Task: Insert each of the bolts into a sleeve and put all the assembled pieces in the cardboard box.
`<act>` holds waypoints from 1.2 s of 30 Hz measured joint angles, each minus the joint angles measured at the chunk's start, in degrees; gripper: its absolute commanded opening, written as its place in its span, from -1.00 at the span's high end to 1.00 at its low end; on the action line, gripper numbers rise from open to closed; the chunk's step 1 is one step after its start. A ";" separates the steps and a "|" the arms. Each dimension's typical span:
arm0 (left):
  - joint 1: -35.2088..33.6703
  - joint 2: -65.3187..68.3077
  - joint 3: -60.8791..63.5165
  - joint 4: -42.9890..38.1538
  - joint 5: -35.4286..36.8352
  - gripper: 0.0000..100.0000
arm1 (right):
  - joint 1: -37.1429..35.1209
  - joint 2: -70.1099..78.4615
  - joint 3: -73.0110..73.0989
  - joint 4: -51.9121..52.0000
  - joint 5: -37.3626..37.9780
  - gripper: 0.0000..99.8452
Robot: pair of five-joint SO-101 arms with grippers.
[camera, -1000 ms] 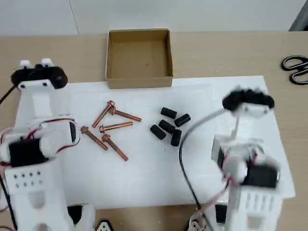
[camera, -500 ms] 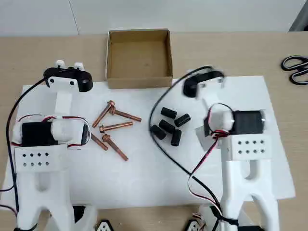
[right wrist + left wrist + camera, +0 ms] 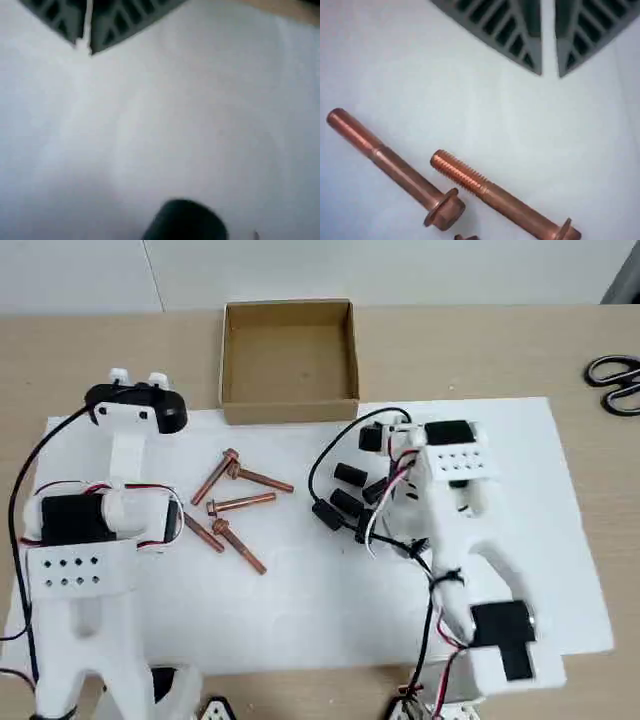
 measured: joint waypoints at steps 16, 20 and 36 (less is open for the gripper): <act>0.00 0.00 0.18 0.00 0.26 0.99 | -11.78 0.62 -9.14 -2.37 -25.58 0.99; 0.00 0.00 0.18 0.00 0.26 0.99 | -11.78 1.14 -9.14 -4.22 -28.75 0.99; 0.00 0.00 0.18 0.00 0.26 0.99 | -11.78 12.22 -9.14 -4.92 -29.10 0.99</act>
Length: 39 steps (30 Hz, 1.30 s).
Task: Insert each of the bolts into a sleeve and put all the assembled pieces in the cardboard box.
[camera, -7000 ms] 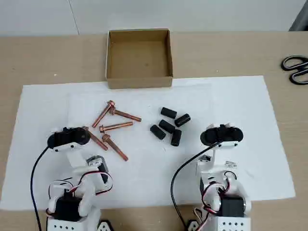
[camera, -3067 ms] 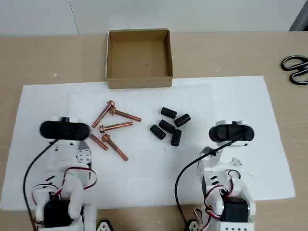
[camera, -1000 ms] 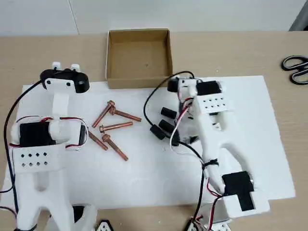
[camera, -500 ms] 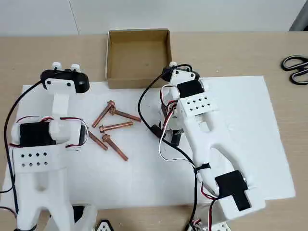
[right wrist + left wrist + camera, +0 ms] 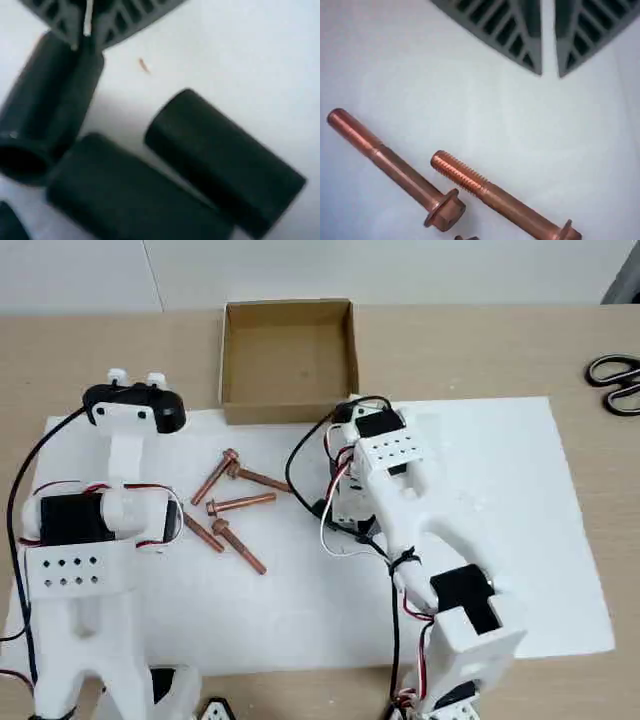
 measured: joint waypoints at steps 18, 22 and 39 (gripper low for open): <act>0.00 0.09 1.93 0.00 0.00 0.99 | 0.53 0.09 -2.11 -1.23 0.79 0.73; 0.00 0.09 2.02 0.00 0.00 0.99 | 2.20 0.09 -2.11 -1.41 0.79 0.73; 0.00 0.09 2.02 0.00 0.00 0.99 | 2.99 6.51 -4.13 -5.36 0.79 0.73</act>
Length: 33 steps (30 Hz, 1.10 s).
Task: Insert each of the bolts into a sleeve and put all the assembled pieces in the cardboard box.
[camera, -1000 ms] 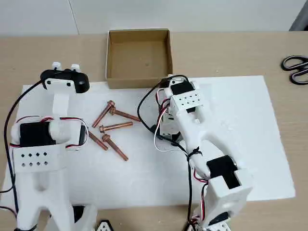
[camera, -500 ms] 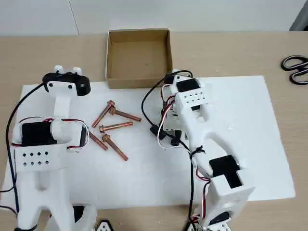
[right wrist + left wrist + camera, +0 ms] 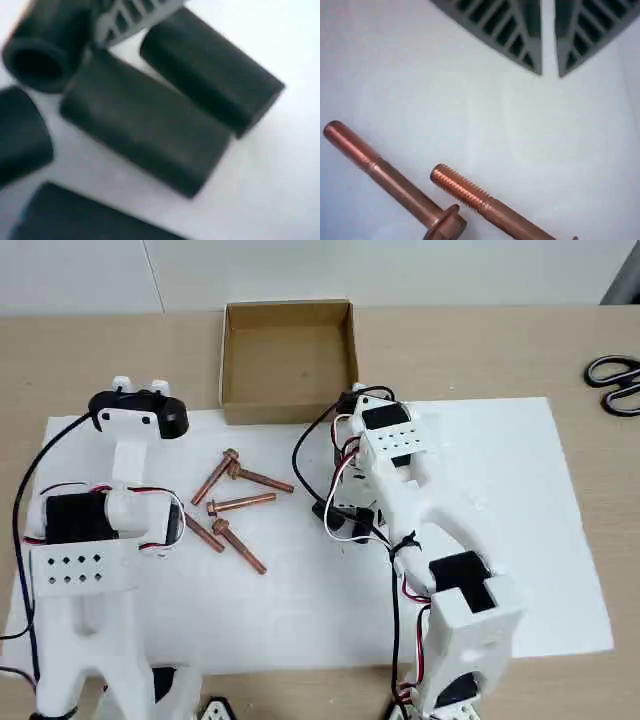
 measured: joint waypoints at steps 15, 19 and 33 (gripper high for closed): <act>0.00 0.00 0.00 0.00 0.00 0.99 | 0.18 4.13 -0.35 -1.41 0.18 0.74; 0.00 0.00 0.00 0.00 0.00 0.99 | 0.18 4.13 -0.35 -1.41 0.18 0.74; 0.00 0.00 0.00 0.00 0.00 0.99 | 0.70 4.22 -0.53 1.23 0.26 1.00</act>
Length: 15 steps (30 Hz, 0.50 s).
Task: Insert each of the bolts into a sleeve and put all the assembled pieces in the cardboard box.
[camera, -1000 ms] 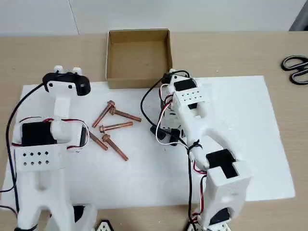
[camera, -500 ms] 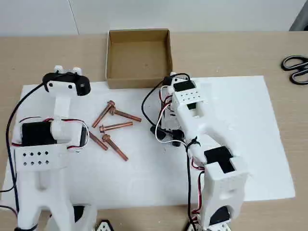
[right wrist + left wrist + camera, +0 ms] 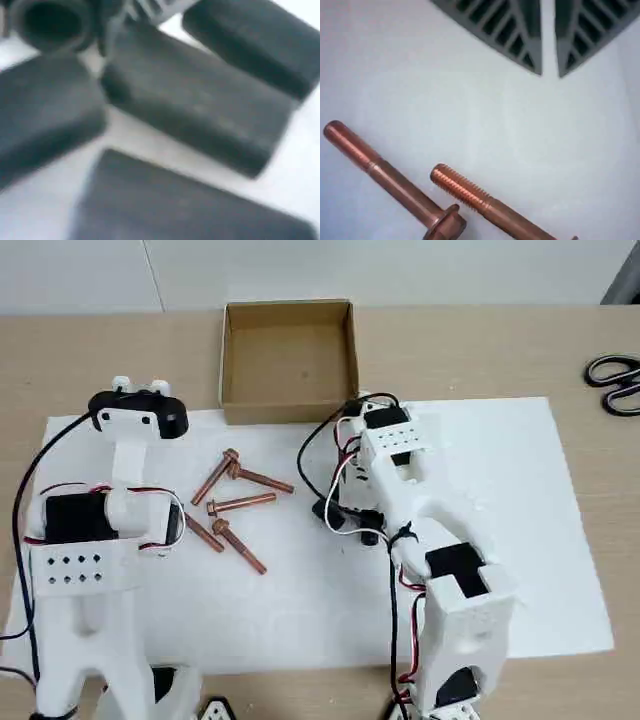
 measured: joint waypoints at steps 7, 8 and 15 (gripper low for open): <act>0.00 0.00 0.00 0.00 0.00 0.99 | -0.09 0.62 -0.88 2.81 0.00 0.99; 0.00 0.00 0.00 0.00 0.00 0.99 | -0.18 0.97 -1.67 3.78 0.00 0.99; 0.00 0.00 0.00 0.00 0.00 0.99 | -0.09 1.58 -6.86 11.43 0.00 0.99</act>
